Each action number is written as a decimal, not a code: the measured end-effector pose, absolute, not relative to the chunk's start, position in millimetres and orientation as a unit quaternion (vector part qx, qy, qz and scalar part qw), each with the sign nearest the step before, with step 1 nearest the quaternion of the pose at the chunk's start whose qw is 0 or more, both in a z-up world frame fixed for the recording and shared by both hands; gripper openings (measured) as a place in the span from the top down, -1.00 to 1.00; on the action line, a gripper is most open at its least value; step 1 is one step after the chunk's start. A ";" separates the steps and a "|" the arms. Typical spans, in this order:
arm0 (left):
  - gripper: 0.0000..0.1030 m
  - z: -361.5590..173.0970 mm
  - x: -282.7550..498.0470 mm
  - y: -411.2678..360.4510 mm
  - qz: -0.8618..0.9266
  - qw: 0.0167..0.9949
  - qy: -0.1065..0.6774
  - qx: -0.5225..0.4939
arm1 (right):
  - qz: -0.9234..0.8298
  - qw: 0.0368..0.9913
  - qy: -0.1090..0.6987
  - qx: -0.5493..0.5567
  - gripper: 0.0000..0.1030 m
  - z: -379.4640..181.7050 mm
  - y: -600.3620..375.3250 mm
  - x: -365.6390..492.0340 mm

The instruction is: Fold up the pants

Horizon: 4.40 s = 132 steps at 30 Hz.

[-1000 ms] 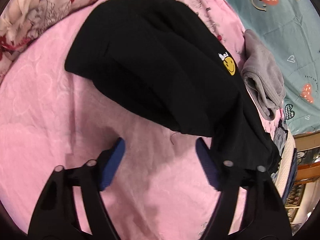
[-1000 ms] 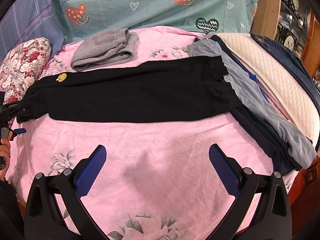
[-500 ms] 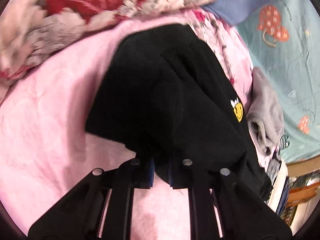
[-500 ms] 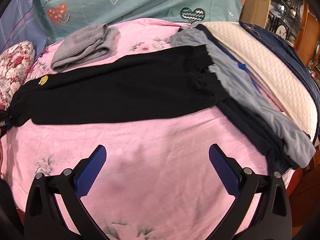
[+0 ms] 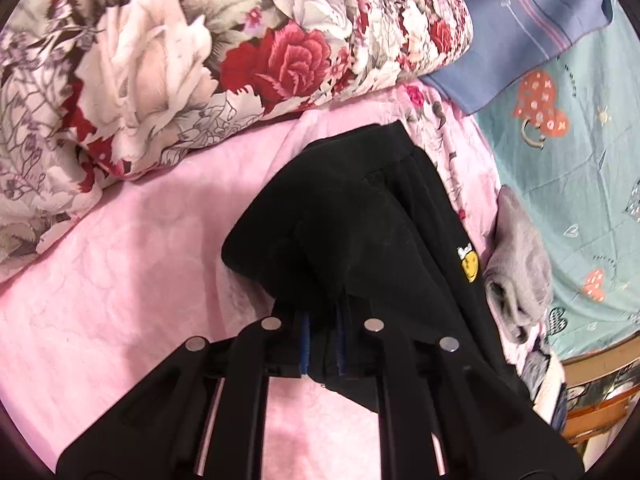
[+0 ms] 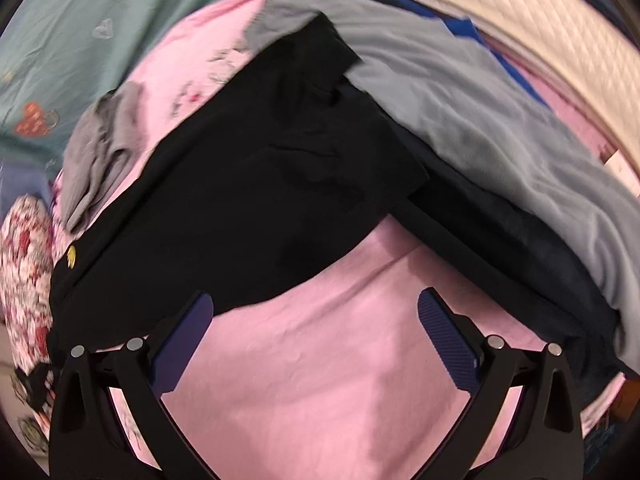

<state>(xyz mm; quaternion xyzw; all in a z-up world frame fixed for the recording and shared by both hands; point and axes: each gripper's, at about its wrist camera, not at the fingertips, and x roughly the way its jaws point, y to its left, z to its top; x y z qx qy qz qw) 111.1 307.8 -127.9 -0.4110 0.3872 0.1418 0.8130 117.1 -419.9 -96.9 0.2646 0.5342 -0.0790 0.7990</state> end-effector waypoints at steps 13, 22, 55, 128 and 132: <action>0.81 -119.3 100.7 305.3 0.168 0.818 0.383 -0.395 | -0.040 0.802 0.480 0.355 0.91 -108.5 -447.3 121.8; 0.81 -102.7 30.8 310.8 0.175 0.819 0.382 -0.391 | -0.046 0.815 0.495 0.297 0.93 -72.1 -450.3 43.9; -0.54 -140.7 212.4 236.6 0.106 0.804 0.533 -0.242 | -0.060 0.813 0.513 0.269 0.02 -113.0 -445.2 274.0; 0.74 -98.1 327.2 228.6 -0.136 0.843 0.503 0.129 | 0.433 0.743 0.451 -0.237 0.95 -79.5 42.0 373.0; 0.66 -131.0 356.4 230.4 -0.102 0.825 0.542 0.123 | 0.402 0.738 0.476 -0.259 0.95 -107.0 49.9 388.2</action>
